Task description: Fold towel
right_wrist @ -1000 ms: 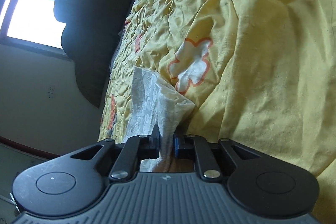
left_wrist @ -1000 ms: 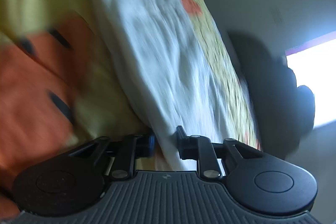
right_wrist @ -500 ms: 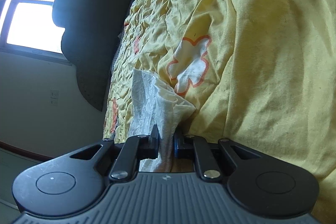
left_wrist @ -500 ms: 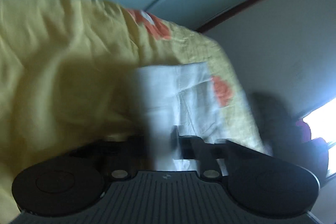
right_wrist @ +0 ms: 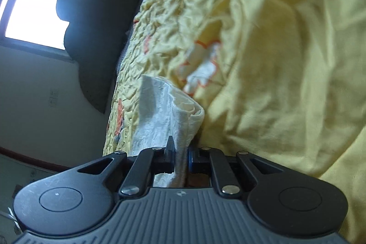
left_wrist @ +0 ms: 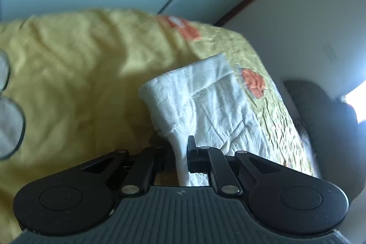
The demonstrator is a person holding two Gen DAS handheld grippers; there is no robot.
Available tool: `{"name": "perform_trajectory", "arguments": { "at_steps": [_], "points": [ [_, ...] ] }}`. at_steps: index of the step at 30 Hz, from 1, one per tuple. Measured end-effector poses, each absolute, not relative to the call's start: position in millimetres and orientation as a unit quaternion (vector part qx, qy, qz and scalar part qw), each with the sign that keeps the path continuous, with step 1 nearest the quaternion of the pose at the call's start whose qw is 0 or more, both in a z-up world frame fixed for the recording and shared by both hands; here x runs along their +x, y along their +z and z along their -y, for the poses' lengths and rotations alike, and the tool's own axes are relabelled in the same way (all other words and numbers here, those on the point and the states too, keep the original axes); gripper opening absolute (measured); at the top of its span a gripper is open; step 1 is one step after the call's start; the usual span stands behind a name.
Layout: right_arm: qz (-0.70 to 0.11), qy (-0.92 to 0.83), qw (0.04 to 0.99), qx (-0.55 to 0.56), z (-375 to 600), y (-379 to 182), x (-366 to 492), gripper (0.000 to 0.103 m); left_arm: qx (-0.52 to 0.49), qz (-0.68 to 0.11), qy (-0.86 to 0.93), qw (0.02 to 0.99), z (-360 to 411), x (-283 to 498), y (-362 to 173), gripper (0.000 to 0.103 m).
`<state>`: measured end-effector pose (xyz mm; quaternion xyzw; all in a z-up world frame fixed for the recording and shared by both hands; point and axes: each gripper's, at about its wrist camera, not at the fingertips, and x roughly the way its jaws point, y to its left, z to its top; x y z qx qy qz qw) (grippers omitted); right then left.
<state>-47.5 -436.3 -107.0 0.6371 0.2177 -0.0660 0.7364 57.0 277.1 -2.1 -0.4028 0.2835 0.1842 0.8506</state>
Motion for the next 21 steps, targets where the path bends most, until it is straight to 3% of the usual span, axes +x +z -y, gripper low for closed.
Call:
{"name": "perform_trajectory", "arguments": {
  "at_steps": [1,5,10,13,21],
  "points": [
    [-0.212,-0.062,0.732,0.645,437.2,-108.9,-48.4,0.01,-0.39,-0.285,0.185,0.856,-274.7,57.2,-0.3,0.024],
    [-0.216,-0.052,0.718,0.66,442.1,-112.9,-47.8,0.011,-0.398,-0.287,0.199,0.848,-284.0,44.6,13.2,0.037],
    [-0.195,-0.041,0.713,0.672,442.9,-119.4,-51.7,0.012,-0.346,-0.179,0.275,0.879,-262.6,15.7,71.1,0.071],
    [-0.183,-0.033,0.706,0.683,443.5,-123.2,-53.3,0.012,-0.314,-0.149,0.219,0.912,-223.4,29.5,98.2,0.082],
    [-0.16,-0.024,0.696,0.7,448.0,-130.2,-63.7,0.017,-0.285,-0.271,-0.041,0.918,-85.9,94.5,82.3,0.085]
  ]
}}
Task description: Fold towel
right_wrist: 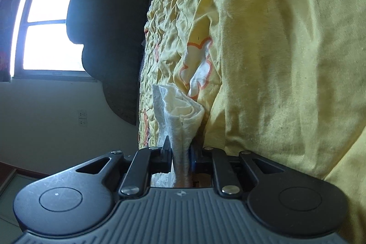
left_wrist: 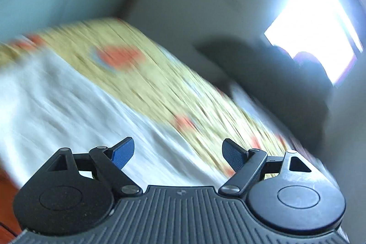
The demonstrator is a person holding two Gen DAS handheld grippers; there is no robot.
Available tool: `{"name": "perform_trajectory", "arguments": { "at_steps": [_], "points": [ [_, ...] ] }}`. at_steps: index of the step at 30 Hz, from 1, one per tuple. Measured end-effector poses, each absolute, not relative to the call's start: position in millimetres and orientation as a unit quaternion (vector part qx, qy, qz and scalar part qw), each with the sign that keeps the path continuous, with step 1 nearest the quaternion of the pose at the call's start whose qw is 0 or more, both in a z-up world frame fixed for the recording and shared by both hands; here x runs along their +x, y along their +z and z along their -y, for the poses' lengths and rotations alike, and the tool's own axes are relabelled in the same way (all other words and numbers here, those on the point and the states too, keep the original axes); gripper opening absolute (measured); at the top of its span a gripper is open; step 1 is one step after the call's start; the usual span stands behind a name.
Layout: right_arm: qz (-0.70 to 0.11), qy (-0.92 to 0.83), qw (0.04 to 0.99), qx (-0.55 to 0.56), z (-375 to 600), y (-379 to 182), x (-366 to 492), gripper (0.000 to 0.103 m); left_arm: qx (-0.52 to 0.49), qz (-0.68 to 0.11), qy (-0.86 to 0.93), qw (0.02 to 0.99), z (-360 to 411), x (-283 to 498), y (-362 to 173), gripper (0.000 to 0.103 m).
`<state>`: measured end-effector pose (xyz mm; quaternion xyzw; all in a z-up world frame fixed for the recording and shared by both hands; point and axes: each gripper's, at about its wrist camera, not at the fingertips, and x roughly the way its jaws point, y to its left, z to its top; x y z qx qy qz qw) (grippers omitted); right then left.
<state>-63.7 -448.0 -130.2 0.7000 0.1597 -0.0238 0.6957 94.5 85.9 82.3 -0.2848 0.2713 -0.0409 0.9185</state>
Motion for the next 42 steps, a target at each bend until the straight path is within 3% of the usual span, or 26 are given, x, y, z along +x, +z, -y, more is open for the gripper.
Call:
{"name": "perform_trajectory", "arguments": {
  "at_steps": [8,13,16,18,19,30,31,32,33,39,42],
  "points": [
    [-0.221,-0.078,0.789,0.568,433.3,-95.5,-56.6,0.019,-0.177,-0.381,-0.201,0.885,38.2,84.9,39.0,0.085],
    [-0.238,-0.095,0.824,0.505,423.2,-79.7,-53.0,0.023,-0.104,-0.394,-0.249,0.879,80.2,89.5,17.9,0.085],
    [-0.232,-0.101,0.829,0.499,421.9,-72.4,-53.7,0.041,-0.067,-0.377,-0.259,0.887,93.5,85.9,14.2,0.085],
    [-0.221,-0.105,0.83,0.501,425.2,-69.0,-56.3,0.062,-0.058,-0.365,-0.265,0.89,96.9,87.4,12.9,0.091],
    [-0.218,-0.108,0.826,0.508,428.1,-69.2,-58.8,0.063,-0.054,-0.364,-0.264,0.891,97.7,87.0,12.1,0.093],
    [-0.232,-0.099,0.787,0.563,439.2,-75.0,-38.5,0.063,-0.059,-0.378,-0.247,0.89,97.0,96.5,5.0,0.093],
    [-0.237,-0.108,0.788,0.558,438.8,-72.7,-35.1,0.058,-0.059,-0.379,-0.245,0.89,97.4,97.3,5.0,0.093],
    [-0.248,-0.118,0.793,0.543,436.8,-69.8,-32.0,0.037,-0.06,-0.379,-0.244,0.891,97.1,98.4,4.8,0.093],
    [-0.255,-0.125,0.8,0.529,434.0,-67.2,-29.3,0.025,-0.062,-0.378,-0.242,0.891,96.6,98.8,4.9,0.093],
    [-0.254,-0.141,0.847,0.445,412.6,-43.0,-27.7,0.023,-0.063,-0.383,-0.233,0.892,92.9,102.1,2.2,0.093],
    [-0.274,-0.165,0.892,0.32,385.2,-21.7,-17.6,0.023,-0.065,-0.387,-0.231,0.89,94.0,103.6,0.4,0.093]
  ]
}}
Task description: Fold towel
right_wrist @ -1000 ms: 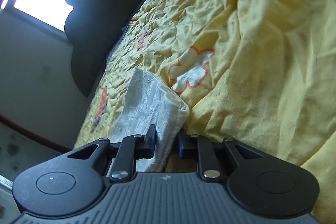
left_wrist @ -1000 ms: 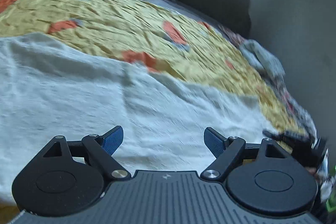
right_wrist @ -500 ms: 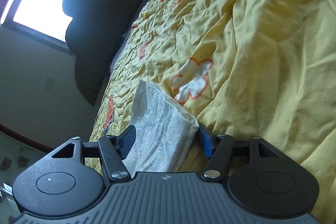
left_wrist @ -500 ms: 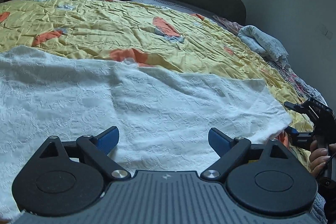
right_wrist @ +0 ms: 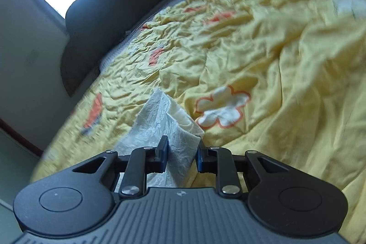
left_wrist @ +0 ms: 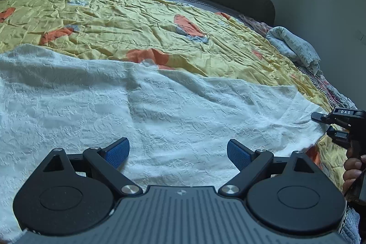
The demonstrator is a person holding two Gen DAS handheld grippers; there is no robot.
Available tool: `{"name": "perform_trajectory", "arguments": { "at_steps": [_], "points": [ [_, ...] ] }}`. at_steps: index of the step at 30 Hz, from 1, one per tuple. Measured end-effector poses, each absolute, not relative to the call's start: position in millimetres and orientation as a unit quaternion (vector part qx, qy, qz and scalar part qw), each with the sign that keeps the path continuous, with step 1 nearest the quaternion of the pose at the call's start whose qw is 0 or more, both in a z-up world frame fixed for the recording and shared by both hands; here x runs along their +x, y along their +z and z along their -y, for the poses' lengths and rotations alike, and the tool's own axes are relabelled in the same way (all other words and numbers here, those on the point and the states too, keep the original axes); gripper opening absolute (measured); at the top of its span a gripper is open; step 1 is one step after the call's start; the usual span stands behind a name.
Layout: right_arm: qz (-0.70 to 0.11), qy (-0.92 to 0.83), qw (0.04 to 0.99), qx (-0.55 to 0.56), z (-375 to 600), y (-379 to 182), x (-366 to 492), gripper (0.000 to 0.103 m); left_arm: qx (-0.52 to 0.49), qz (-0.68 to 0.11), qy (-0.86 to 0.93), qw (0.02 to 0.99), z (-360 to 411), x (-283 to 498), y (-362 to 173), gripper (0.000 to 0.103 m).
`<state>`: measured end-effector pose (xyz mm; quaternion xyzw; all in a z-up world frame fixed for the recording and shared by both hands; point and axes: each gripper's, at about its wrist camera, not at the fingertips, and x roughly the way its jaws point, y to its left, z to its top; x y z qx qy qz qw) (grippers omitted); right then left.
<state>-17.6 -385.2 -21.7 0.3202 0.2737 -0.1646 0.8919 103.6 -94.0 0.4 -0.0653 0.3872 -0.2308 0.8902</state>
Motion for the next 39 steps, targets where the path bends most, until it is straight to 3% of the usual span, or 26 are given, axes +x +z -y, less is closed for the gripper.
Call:
{"name": "perform_trajectory", "arguments": {
  "at_steps": [3,5,10,14,16,18,20,22,24,27,30,32,39],
  "points": [
    [-0.285,-0.177,0.933,0.132,334.8,-7.6,-4.5,0.023,-0.074,-0.396,-0.246,0.882,101.7,112.3,3.2,0.093],
    [-0.281,-0.162,0.943,0.069,309.6,-7.7,-3.3,0.022,-0.094,-0.41,-0.263,0.868,116.4,129.8,10.9,0.093],
    [-0.279,-0.146,0.949,0.007,278.6,-14.3,-3.4,0.022,-0.145,-0.422,-0.336,0.83,180.2,181.9,41.8,0.096],
    [-0.283,-0.144,0.945,0.072,298.4,-20.7,-1.5,0.023,-0.145,-0.445,-0.38,0.798,238.2,201.0,36.5,0.096],
    [-0.284,-0.153,0.938,0.124,319.2,-25.4,-3.3,0.033,-0.143,-0.463,-0.368,0.793,254.9,199.7,22.7,0.096],
    [-0.283,-0.151,0.931,0.176,340.4,-32.1,-6.5,0.066,-0.139,-0.482,-0.362,0.786,262.4,193.1,8.5,0.096],
    [-0.29,-0.132,0.917,0.241,361.9,-42.6,-8.7,0.067,-0.133,-0.493,-0.364,0.779,265.0,186.3,-2.7,0.096],
    [-0.272,-0.109,0.897,0.331,384.4,-53.2,-14.7,0.065,-0.118,-0.493,-0.365,0.781,267.3,182.6,-7.5,0.096],
    [-0.26,-0.097,0.863,0.422,407.9,-63.6,-18.2,0.036,-0.115,-0.489,-0.364,0.784,266.8,183.3,-6.4,0.096],
    [-0.236,-0.061,0.8,0.548,435.7,-84.6,-23.7,0.035,-0.118,-0.484,-0.365,0.787,266.5,187.1,-0.2,0.096],
    [-0.237,-0.049,0.791,0.562,437.7,-87.6,-22.6,0.032,-0.118,-0.479,-0.364,0.79,268.0,189.1,3.4,0.096],
    [-0.249,-0.082,0.819,0.511,428.9,-78.7,-19.7,0.014,-0.119,-0.48,-0.362,0.79,269.9,189.9,3.1,0.096],
    [-0.252,-0.132,0.953,0.105,324.9,-20.8,-6.7,0.013,-0.132,-0.483,-0.382,0.777,285.2,196.9,14.3,0.096]
  ]
}}
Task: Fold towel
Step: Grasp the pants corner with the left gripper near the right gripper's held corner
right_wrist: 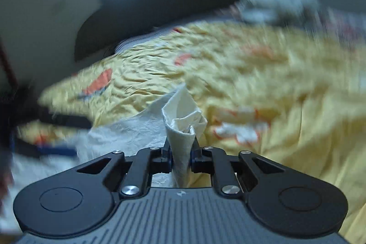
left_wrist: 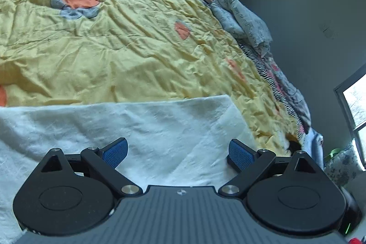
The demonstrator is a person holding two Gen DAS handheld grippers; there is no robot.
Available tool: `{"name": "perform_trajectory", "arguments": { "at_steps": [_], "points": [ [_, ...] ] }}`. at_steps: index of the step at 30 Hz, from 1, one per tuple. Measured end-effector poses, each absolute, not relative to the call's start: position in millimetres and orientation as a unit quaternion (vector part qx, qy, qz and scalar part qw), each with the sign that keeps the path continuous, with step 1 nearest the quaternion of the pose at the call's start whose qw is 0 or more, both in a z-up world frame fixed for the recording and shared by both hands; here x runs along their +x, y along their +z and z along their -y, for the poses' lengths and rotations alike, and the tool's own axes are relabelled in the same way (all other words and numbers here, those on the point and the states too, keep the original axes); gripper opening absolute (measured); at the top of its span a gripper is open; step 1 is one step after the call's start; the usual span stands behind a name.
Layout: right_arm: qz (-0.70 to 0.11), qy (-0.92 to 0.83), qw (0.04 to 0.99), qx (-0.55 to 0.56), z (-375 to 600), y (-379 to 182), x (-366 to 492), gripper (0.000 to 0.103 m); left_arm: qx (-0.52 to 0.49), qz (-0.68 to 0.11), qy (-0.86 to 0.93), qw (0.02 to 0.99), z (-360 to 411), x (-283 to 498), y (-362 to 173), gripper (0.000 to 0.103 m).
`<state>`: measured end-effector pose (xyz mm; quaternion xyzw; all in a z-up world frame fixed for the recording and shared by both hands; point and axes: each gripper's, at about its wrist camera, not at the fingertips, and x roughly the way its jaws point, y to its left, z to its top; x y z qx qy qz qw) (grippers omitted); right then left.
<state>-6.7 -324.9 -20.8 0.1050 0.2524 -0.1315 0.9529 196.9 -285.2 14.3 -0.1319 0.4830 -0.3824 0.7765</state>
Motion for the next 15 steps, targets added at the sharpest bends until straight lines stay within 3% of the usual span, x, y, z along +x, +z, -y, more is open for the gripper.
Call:
{"name": "perform_trajectory", "arguments": {
  "at_steps": [6,9,11,13,15],
  "points": [
    [-0.233,-0.107,0.965,-0.048,274.0,-10.6,-5.1,0.013,-0.139,-0.516,-0.43,0.728,317.7,207.1,22.7,0.098],
    [-0.234,-0.092,0.961,-0.118,249.7,-11.1,-6.1,0.013,-0.1,-0.518,-0.415,0.741,332.7,206.0,16.4,0.09],
    [-0.228,-0.082,0.959,-0.144,237.4,-10.8,-9.3,0.013,-0.096,-0.512,-0.407,0.75,333.2,209.4,15.3,0.075],
    [-0.224,-0.078,0.959,-0.158,228.1,-9.7,-10.8,0.013,-0.088,-0.521,-0.398,0.75,332.7,212.7,12.1,0.034],
    [-0.224,-0.072,0.959,-0.155,223.8,-8.3,-10.0,0.013,-0.076,-0.52,-0.394,0.754,328.1,212.7,10.0,0.007]
  ]
}}
